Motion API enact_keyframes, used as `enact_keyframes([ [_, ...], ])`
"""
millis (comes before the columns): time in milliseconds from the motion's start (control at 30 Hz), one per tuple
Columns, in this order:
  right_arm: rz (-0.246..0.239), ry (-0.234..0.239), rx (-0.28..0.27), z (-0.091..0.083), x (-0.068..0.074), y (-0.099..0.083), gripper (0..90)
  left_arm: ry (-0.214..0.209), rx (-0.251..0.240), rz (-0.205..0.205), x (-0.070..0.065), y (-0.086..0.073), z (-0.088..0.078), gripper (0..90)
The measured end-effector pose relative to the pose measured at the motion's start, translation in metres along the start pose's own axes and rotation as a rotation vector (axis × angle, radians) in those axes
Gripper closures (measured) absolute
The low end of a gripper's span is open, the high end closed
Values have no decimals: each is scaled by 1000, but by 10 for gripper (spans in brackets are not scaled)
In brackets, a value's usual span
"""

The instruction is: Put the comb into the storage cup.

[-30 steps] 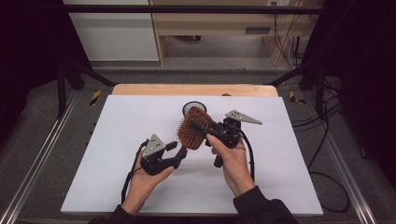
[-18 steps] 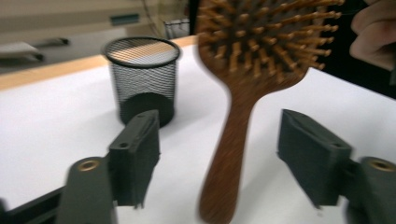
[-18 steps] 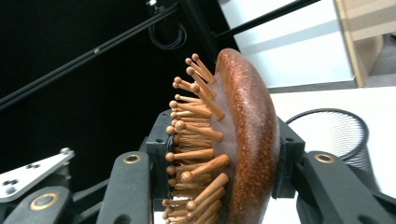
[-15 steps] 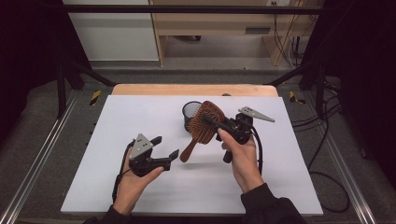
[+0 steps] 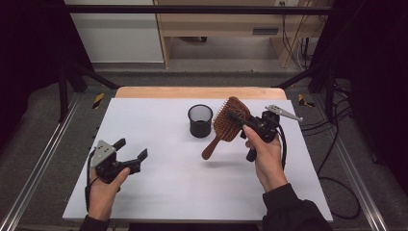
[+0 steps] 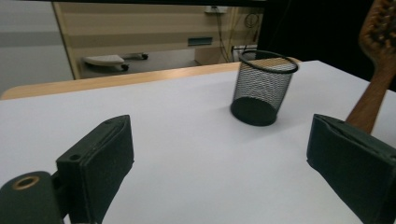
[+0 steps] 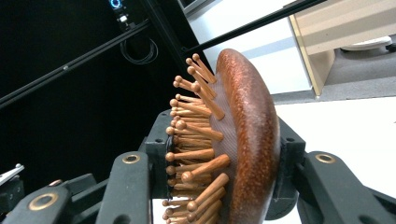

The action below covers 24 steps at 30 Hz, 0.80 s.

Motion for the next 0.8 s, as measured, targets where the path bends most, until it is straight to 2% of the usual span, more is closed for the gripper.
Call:
enact_keyframes([
  [33, 5, -3, 1, -1, -1, 2, 529, 18, -8, -18, 8, -6, -6, 73],
  [167, -1, -7, -4, -2, -3, 6, 529, 48, -17, -18, 15, -15, -17, 35],
  [200, -1, -7, -3, -3, -2, 8, 528, 67, -27, -17, 19, -21, -25, 35],
  [267, -8, -11, -5, -4, -3, 10, 528, 72, -29, -28, 23, -25, -30, 34],
  [467, -16, -26, -7, -7, -2, 18, 527, 89, -32, -34, 30, -28, -34, 33],
  [533, -27, -43, 3, -7, -2, 21, 527, 93, -44, -63, 36, -29, -38, 34],
  [800, -16, -36, -7, -7, -3, 26, 525, 101, -47, -93, 42, -32, -37, 37],
])
Point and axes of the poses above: each handheld gripper's, and its own axes: z roughly forward along the jaws, y roughly out of its top, x roughly to its left, the point moved 4 cm from there along z, roughly forward along the jaws, and after that the axes turned 14 degrees about x, right-handed, at the moved point
